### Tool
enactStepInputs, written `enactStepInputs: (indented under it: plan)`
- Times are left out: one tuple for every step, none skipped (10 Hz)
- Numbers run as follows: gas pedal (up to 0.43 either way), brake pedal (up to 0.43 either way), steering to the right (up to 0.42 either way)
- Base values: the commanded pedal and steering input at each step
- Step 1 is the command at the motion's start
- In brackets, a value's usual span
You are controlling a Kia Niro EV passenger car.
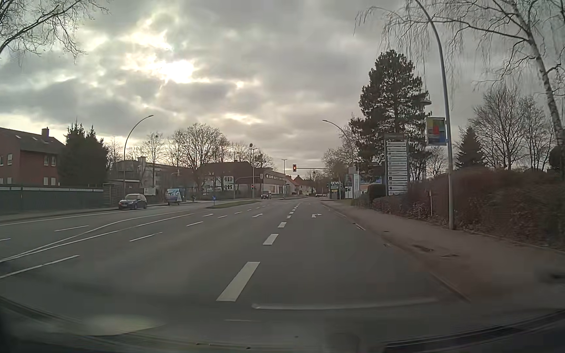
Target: Follow the waypoints while adhering to traffic rules and regulations
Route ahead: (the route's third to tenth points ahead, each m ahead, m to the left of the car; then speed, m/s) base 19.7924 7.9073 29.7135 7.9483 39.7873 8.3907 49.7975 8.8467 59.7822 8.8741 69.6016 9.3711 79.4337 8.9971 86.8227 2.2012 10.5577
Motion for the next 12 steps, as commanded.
enactStepInputs:
  plan:
    - [0.039, 0.000, -0.001]
    - [0.039, 0.000, 0.000]
    - [0.039, 0.000, 0.000]
    - [0.039, 0.000, 0.001]
    - [0.039, 0.000, 0.001]
    - [0.039, 0.000, -0.003]
    - [0.039, 0.000, -0.003]
    - [0.028, 0.000, -0.003]
    - [0.000, 0.000, 0.000]
    - [0.000, 0.000, 0.001]
    - [0.000, 0.000, 0.002]
    - [0.000, 0.000, 0.002]
